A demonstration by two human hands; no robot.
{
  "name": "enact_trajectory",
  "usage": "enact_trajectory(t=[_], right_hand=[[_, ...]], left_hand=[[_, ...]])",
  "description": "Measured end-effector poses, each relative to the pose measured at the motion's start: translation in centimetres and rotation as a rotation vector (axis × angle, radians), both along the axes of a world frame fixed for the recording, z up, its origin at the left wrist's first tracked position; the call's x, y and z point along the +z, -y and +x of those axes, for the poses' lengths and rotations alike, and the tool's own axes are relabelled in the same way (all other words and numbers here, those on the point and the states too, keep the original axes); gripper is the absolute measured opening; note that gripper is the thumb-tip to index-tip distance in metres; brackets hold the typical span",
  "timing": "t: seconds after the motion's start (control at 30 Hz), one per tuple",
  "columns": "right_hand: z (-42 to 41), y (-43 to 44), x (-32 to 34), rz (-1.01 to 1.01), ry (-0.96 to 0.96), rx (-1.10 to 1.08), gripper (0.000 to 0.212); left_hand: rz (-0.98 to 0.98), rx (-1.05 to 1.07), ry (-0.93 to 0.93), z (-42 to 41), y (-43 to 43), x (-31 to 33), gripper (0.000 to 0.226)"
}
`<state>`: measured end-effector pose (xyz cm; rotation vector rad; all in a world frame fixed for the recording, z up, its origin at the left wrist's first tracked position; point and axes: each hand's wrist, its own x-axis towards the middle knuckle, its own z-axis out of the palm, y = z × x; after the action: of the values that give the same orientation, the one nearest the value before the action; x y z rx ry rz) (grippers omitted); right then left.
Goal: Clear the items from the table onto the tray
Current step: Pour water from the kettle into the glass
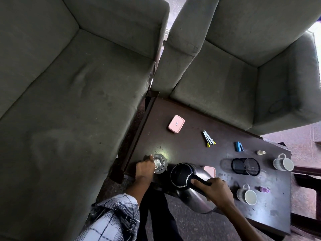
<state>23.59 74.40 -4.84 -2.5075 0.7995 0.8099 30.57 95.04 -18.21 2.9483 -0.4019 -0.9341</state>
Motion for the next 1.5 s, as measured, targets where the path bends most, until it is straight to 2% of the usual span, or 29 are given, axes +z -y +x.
enact_trajectory(t=[1.5], right_hand=[[0.30, -0.47, -0.04, 0.003, -0.036, -0.016, 0.066]], left_hand=[[-0.006, 0.035, -0.010, -0.08, -0.05, -0.37, 0.049]])
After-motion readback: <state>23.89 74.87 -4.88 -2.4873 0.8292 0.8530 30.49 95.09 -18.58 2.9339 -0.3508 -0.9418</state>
